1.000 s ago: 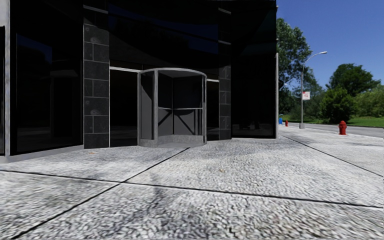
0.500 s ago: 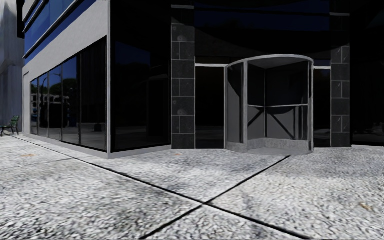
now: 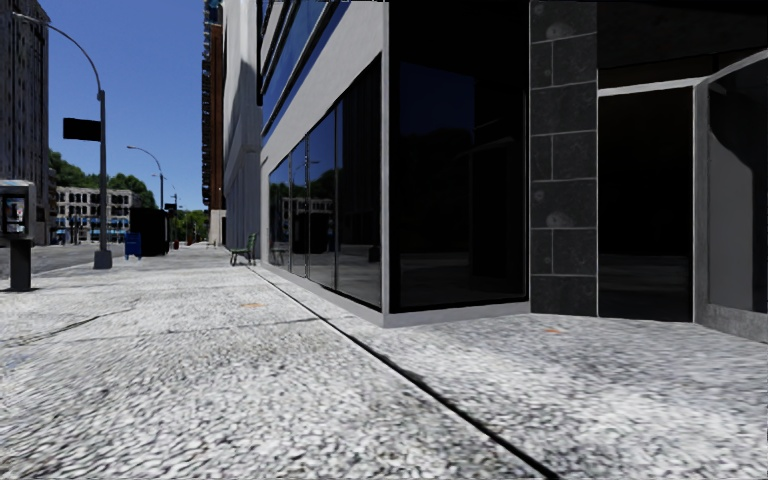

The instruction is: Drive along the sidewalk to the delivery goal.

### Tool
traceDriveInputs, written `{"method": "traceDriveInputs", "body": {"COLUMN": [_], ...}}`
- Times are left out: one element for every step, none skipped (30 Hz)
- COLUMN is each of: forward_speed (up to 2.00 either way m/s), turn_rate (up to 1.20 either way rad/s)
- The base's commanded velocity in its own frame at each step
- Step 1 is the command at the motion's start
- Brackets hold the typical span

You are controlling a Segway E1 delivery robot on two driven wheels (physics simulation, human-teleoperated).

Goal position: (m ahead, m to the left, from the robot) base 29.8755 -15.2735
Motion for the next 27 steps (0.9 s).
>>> {"method": "traceDriveInputs", "body": {"forward_speed": [1.55, 1.55, 1.55, 1.55, 1.55, 1.55, 1.55, 1.55, 1.55, 1.55, 1.55, 1.55, 1.55, 1.55, 1.55, 1.55, 1.55, 1.55, 1.55, 1.55, 1.55, 1.55, 1.55, 1.55, 1.55, 1.55, 1.55], "turn_rate": [0.94, 0.94, 0.94, 0.94, 0.94, 0.94, 0.94, 0.79, 0.30, 0.11, 0.02, 0.00, 0.00, 0.00, 0.00, 0.00, 0.00, 0.00, 0.00, 0.00, 0.00, 0.00, 0.00, 0.00, 0.00, 0.00, 0.00]}}
